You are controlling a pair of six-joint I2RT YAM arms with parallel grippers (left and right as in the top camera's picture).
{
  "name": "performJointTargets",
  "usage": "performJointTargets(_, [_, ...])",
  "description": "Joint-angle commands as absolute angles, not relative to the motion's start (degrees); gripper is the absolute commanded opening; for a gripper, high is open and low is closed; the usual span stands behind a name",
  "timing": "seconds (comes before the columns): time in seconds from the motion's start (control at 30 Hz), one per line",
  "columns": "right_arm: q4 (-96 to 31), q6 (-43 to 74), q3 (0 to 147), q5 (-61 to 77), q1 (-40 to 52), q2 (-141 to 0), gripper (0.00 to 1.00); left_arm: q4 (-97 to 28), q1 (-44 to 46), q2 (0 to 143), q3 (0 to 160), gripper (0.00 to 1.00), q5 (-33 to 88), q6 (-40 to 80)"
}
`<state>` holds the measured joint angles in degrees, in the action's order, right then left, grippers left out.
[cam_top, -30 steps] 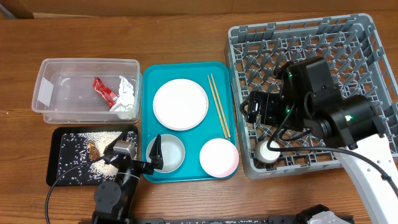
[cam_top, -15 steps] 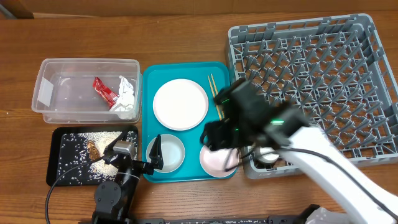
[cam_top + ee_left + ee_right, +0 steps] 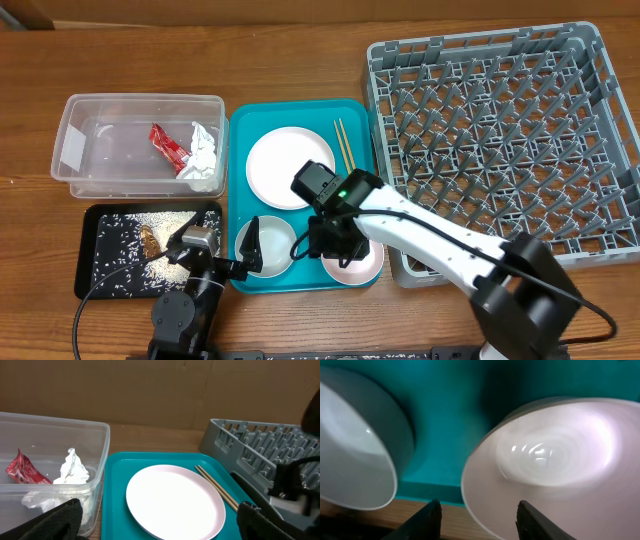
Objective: Sort waste into correct bins and load items into the dishwasher
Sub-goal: 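Reach right gripper to the pink bowl on the teal tray and grasp it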
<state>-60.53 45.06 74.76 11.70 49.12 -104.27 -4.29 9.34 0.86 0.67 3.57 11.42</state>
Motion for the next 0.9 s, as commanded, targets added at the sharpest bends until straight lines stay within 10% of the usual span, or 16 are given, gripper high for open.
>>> performJointTargets(0.0, [-59.64, 46.06, 74.56, 10.31, 49.01, -104.44, 0.49, -4.23, 9.02, 0.30, 0.27, 1.00, 2.57, 10.28])
performJointTargets(0.23, [-57.91, 46.48, 74.56, 14.59, 49.60, -104.51, 0.34, -4.23, 9.02, 0.30, 0.27, 1.00, 2.57, 10.28])
performJointTargets(0.87, [-50.74, 52.82, 71.31, 14.61, 51.09, -104.92, 0.37, -4.23, 9.02, 0.30, 0.27, 1.00, 2.57, 10.28])
